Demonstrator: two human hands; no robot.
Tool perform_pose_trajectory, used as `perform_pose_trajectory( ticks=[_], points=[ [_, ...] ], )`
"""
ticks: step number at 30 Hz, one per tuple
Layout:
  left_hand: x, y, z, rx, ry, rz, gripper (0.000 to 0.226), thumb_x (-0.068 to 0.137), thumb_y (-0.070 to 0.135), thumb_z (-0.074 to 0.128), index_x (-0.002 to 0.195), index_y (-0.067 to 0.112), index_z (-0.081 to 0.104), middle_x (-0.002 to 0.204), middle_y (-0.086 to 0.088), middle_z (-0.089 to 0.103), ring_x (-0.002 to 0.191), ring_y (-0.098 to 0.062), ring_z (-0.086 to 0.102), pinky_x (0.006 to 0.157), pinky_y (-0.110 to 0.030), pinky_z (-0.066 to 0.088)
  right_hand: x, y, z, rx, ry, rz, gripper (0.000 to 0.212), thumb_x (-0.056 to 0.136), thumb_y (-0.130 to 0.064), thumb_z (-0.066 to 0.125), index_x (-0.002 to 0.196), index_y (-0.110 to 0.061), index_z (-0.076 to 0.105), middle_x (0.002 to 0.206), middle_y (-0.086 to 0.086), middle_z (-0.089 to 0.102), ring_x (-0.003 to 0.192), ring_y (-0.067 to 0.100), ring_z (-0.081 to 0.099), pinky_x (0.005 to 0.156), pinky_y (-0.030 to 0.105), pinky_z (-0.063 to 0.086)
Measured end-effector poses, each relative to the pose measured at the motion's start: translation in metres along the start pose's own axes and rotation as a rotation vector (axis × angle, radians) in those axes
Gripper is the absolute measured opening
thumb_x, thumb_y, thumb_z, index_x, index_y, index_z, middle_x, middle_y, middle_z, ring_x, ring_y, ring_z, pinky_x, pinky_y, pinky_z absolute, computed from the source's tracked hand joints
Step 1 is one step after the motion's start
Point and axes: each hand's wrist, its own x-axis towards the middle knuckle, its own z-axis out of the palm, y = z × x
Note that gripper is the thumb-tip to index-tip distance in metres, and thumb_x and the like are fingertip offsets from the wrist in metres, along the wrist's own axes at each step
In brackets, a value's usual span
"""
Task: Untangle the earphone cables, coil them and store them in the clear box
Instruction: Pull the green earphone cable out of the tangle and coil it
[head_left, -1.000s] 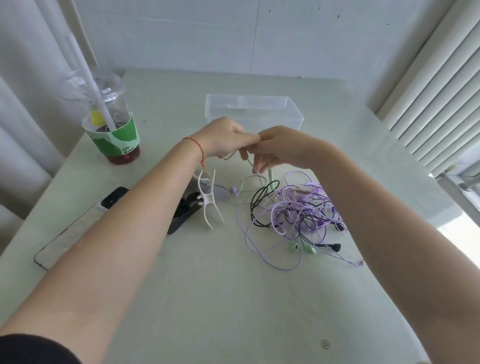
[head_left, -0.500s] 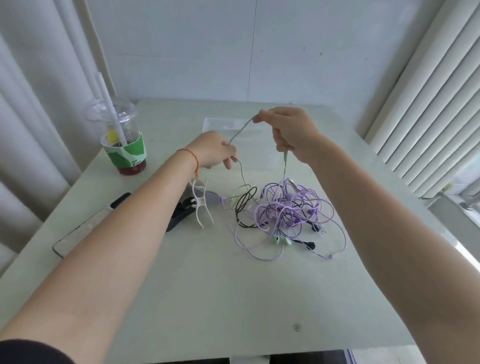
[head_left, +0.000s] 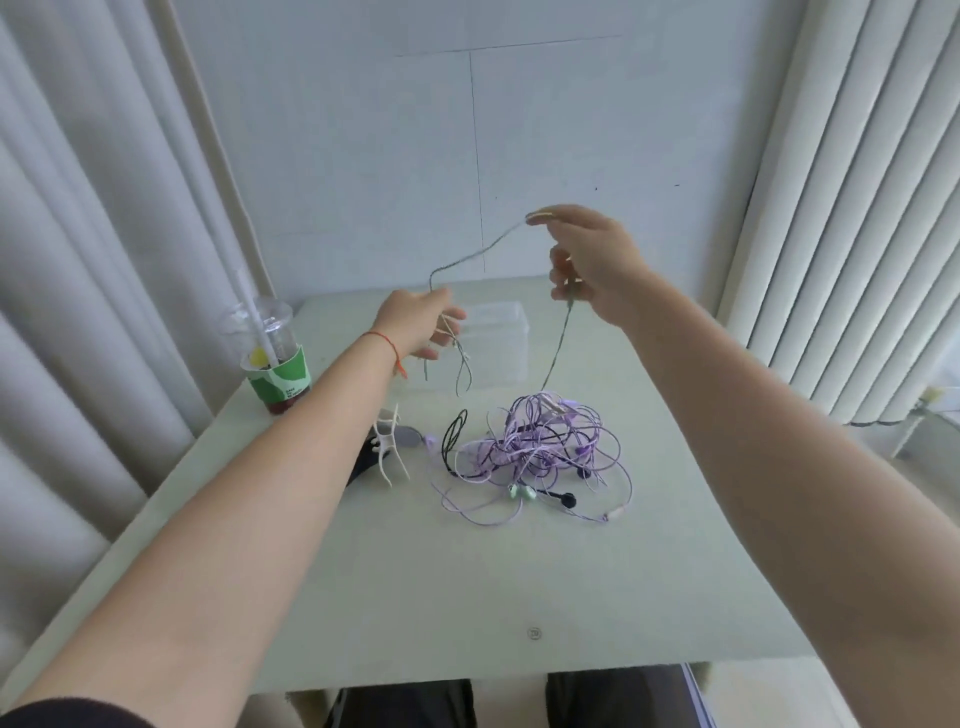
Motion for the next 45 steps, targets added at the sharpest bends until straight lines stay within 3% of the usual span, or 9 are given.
perform_pose_trajectory(
  ticks=[7,18,23,27,31,35,39,42,45],
  points=[
    [-0.012,0.043,0.006,0.059,0.123,0.220,0.045,0.094,0.046,0.044,0.074,0.020,0.075,0.063,0.002,0.072,0.053,-0.005,0.049,0.076,-0.029,0.045,-0.010,0.024,0.001,-0.115,-0.089,0.105,0.018,0.093,-0.015,0.049,0.093,-0.011,0.066,0.055,0.001,0.033,0.040,0.013,0.024,0.039,0.017,0.020],
    [0.007,0.024,0.024,-0.111,0.063,0.192,0.038,0.098,0.044,0.048,0.087,0.018,0.075,0.064,-0.006,0.071,0.054,-0.016,0.064,0.068,-0.035,0.058,0.010,0.057,0.026,-0.336,-0.374,0.083,0.022,0.079,-0.035,0.077,0.084,-0.017,0.064,0.064,0.000,0.050,0.048,0.011,0.038,0.045,0.022,0.028],
    [0.027,-0.013,0.032,-0.079,0.051,0.128,0.035,0.096,0.046,0.050,0.086,0.022,0.073,0.059,0.003,0.066,0.049,-0.016,0.062,0.044,-0.021,0.046,0.026,0.088,0.043,-0.358,-0.349,0.123,0.032,0.082,-0.044,0.072,0.079,-0.014,0.062,0.061,0.000,0.049,0.048,0.013,0.038,0.045,0.023,0.030],
    [0.044,-0.044,0.029,0.051,0.034,0.065,0.037,0.096,0.045,0.049,0.090,0.018,0.074,0.069,-0.002,0.070,0.050,-0.015,0.055,0.036,-0.013,0.033,0.039,0.097,0.042,-0.312,-0.323,0.161,0.012,0.087,-0.010,0.057,0.095,-0.009,0.066,0.065,0.002,0.052,0.053,0.014,0.046,0.050,0.025,0.039],
    [0.052,-0.068,0.025,0.117,-0.043,0.032,0.014,0.091,0.027,0.062,0.093,0.016,0.070,0.072,0.003,0.069,0.054,-0.011,0.053,0.046,-0.011,0.038,0.056,0.099,0.036,-0.578,-0.131,0.164,0.032,0.082,-0.001,0.039,0.091,-0.010,0.068,0.073,0.007,0.061,0.062,0.021,0.058,0.060,0.029,0.050],
    [0.058,-0.073,0.021,0.223,-0.116,0.071,0.010,0.085,0.015,0.070,0.094,0.014,0.073,0.090,0.000,0.071,0.079,-0.012,0.062,0.077,-0.021,0.047,0.065,0.097,0.025,-1.089,0.004,0.047,0.037,0.080,-0.001,0.039,0.100,-0.005,0.070,0.108,0.013,0.066,0.101,0.035,0.060,0.088,0.038,0.051],
    [0.059,-0.068,0.015,0.516,-0.107,0.154,0.018,0.087,0.013,0.061,0.092,0.007,0.077,0.102,-0.006,0.074,0.097,-0.019,0.067,0.080,-0.020,0.045,0.055,0.073,0.028,-0.885,0.103,-0.172,0.033,0.085,-0.007,0.042,0.098,-0.013,0.072,0.101,-0.001,0.068,0.093,0.022,0.059,0.081,0.029,0.048],
    [0.055,-0.060,0.015,0.612,-0.132,0.210,0.019,0.085,0.010,0.056,0.079,0.005,0.074,0.099,0.001,0.075,0.084,-0.013,0.063,0.063,-0.014,0.039,0.037,0.060,0.049,-0.727,-0.088,-0.252,0.028,0.086,-0.011,0.050,0.096,-0.024,0.073,0.090,-0.008,0.068,0.082,0.008,0.058,0.068,0.015,0.045],
    [0.047,-0.051,0.015,0.557,-0.133,0.247,0.020,0.087,0.013,0.057,0.077,0.022,0.073,0.082,0.012,0.071,0.068,0.006,0.057,0.057,-0.004,0.033,0.030,0.071,0.064,-0.817,-0.329,-0.273,0.029,0.083,-0.007,0.053,0.104,-0.018,0.070,0.103,-0.004,0.070,0.097,0.010,0.062,0.090,0.023,0.047]
  ],
)
